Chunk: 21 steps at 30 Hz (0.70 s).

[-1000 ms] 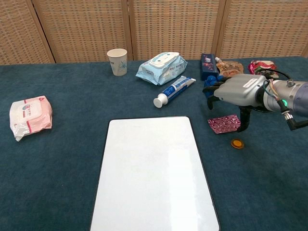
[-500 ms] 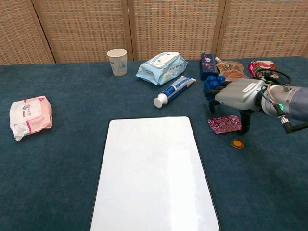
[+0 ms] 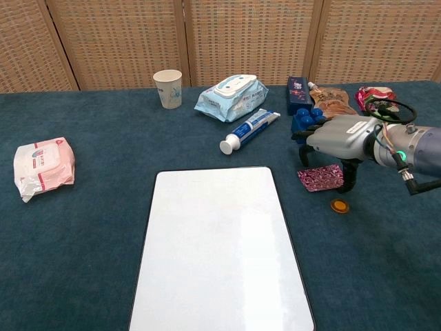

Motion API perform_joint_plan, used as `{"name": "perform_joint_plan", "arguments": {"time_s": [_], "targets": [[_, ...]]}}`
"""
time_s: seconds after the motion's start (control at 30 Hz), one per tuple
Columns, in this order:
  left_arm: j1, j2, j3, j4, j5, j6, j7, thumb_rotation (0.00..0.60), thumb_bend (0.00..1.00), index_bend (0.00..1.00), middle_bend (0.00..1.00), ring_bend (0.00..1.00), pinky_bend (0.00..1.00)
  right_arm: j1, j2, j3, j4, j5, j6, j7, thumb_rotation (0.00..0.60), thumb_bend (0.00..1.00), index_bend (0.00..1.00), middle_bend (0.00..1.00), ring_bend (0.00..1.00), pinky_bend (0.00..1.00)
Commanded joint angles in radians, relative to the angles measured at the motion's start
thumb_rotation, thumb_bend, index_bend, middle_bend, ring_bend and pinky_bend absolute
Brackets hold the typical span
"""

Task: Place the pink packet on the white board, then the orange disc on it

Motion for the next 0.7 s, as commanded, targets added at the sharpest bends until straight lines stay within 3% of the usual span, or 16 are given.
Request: {"name": "perform_joint_plan", "arguments": {"time_s": [0.03,0.47,0.7], "targets": [[0.0,0.0,0.001,0.0,0.001,0.0,0.0,0.6,0.0,0.0,0.0,0.0,0.0,-0.006,0.001,-0.006,0.005,-0.025,0.006,0.029,0.6,0.26,0.54,0.0,0.0,0.0],[0.0,0.001,0.003,-0.002,0.005,0.004,-0.001,0.6,0.0,0.0,0.0,0.0,0.0,-0.014,0.004,-0.011,0.003,-0.079,0.022,0.085,0.6,0.26,0.55,0.0,0.0,0.0],[0.0,0.003,0.004,-0.003,0.005,0.004,-0.004,0.6,0.0,0.0,0.0,0.0,0.0,-0.009,0.045,0.01,-0.063,-0.094,0.05,0.091,0.6,0.26,0.55,0.0,0.0,0.0]]}}
